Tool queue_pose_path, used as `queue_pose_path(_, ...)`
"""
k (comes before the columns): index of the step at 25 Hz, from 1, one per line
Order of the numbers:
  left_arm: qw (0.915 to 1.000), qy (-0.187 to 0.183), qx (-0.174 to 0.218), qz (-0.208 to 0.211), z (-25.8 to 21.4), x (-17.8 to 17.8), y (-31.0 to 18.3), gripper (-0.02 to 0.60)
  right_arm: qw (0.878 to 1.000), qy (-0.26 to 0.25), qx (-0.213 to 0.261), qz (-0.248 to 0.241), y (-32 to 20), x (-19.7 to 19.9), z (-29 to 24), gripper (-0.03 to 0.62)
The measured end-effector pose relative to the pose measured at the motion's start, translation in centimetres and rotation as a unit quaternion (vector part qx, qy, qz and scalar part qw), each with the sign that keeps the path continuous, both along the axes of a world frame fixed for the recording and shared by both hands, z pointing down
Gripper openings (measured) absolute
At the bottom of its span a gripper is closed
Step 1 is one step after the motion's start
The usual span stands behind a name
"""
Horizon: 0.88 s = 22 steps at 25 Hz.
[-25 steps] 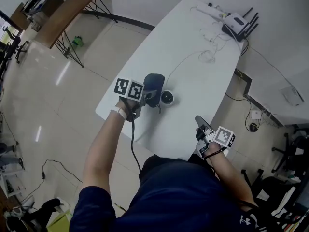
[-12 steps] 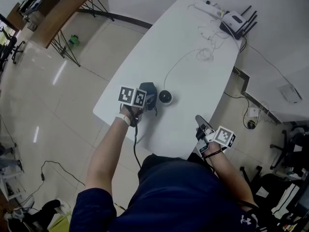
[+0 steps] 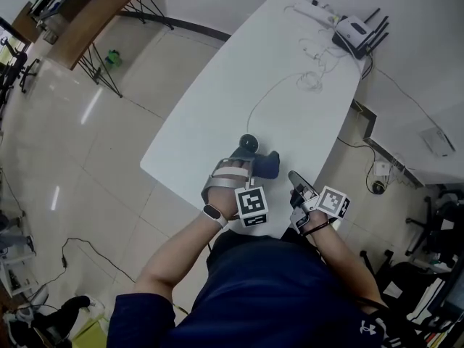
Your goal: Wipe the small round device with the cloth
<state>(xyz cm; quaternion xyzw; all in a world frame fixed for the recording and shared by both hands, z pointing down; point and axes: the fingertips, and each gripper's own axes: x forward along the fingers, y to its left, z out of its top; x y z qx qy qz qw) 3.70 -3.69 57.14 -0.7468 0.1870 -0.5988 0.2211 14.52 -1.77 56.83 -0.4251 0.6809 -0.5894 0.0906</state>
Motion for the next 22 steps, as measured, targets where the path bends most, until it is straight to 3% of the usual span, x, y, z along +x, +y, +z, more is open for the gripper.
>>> queue_pose_path(4, 0.9963, 0.016, -0.073, -0.042, 4.2, -0.4, 1.2, 0.063, 1.000, 0.007, 0.006, -0.006, -0.1, 0.7, 0.5, 0.054)
queue_pose_path(7, 0.9827, 0.068, -0.142, -0.098, 4.3, -1.5, 1.5, 0.063, 1.000, 0.008, -0.001, -0.002, 0.1, 1.0, 0.9, 0.052)
queue_pose_path(9, 0.9610, 0.131, -0.198, -0.142, 3.1, -2.0, 1.5, 0.064, 1.000, 0.009, -0.003, 0.000, 0.0, 1.1, 1.0, 0.052)
queue_pose_path(11, 0.9279, 0.205, -0.254, -0.180, 1.4, -2.5, 1.5, 0.063, 1.000, 0.008, -0.002, -0.001, -0.1, 0.9, 1.0, 0.052)
queue_pose_path(13, 0.8842, 0.286, -0.302, -0.212, -0.8, -3.1, 1.3, 0.064, 1.000, 0.008, 0.000, -0.004, -0.2, 0.6, 0.9, 0.052)
queue_pose_path(14, 0.8552, 0.334, -0.324, -0.229, -2.2, -3.4, 1.1, 0.064, 1.000, 0.008, 0.000, -0.005, -0.2, 0.5, 0.8, 0.052)
queue_pose_path(16, 0.7797, 0.442, -0.356, -0.264, -5.3, -4.3, -0.1, 0.064, 1.000, 0.008, -0.002, -0.006, -0.2, 0.4, 0.9, 0.052)
queue_pose_path(18, 0.6942, 0.543, -0.360, -0.306, -7.2, -6.0, -2.4, 0.064, 1.000, 0.008, -0.004, -0.005, -0.1, 0.4, 1.0, 0.052)
queue_pose_path(20, 0.6129, 0.607, -0.351, -0.364, -6.9, -8.2, -4.7, 0.063, 1.000, 0.008, -0.008, -0.004, 0.0, 0.5, 1.1, 0.052)
queue_pose_path(21, 0.5805, 0.621, -0.349, -0.394, -6.0, -9.0, -5.5, 0.063, 1.000, 0.008, -0.012, -0.001, 0.0, 0.4, 1.2, 0.052)
queue_pose_path(22, 0.5587, 0.626, -0.348, -0.419, -4.8, -9.5, -6.0, 0.064, 1.000, 0.007, -0.019, 0.003, 0.1, 0.4, 1.3, 0.052)
